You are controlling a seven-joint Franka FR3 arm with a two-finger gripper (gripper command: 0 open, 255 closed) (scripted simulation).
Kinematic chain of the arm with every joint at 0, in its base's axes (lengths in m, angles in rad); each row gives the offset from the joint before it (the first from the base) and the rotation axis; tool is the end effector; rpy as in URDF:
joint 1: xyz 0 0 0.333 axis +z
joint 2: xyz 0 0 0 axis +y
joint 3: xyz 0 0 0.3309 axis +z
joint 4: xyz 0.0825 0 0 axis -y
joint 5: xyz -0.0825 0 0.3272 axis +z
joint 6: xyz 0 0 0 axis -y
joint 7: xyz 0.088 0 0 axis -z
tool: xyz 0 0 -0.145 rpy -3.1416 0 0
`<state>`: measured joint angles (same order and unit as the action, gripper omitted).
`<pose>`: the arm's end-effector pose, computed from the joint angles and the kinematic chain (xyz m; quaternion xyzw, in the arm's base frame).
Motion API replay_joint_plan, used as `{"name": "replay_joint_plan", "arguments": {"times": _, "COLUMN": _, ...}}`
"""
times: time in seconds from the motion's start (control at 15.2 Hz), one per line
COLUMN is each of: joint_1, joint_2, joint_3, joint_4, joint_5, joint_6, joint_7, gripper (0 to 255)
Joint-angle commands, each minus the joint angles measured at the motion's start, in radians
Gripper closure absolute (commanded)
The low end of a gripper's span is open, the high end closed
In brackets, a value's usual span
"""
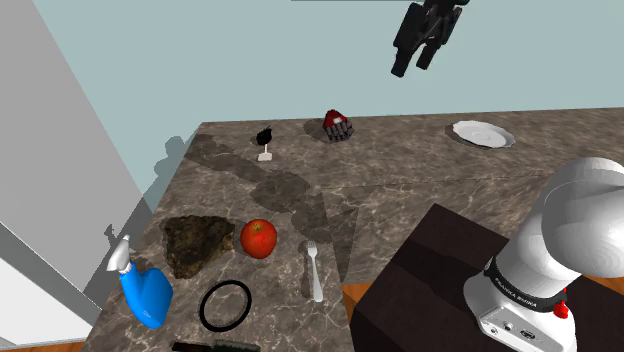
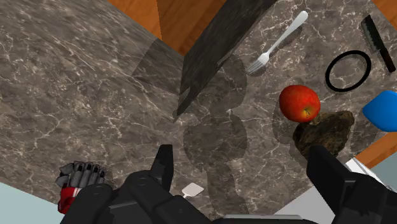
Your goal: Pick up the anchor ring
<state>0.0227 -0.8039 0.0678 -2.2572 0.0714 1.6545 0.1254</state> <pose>0.2475 0.0410 0.6171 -0.9946 0.0246 -0.0982 0.0211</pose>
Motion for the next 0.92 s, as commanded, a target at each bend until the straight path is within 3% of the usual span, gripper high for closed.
{"name": "replay_joint_plan", "arguments": {"times": 0.0, "joint_1": 0.0, "joint_2": 0.0, "joint_3": 0.0, "joint_4": 0.0, "joint_5": 0.0, "joint_6": 0.0, "joint_7": 0.0, "gripper": 0}}
{"name": "replay_joint_plan", "arguments": {"times": 0.86, "joint_1": 0.0, "joint_2": 0.108, "joint_3": 0.28, "joint_4": -0.217, "joint_5": 0.124, "joint_6": 0.29, "joint_7": 0.368, "gripper": 0}}
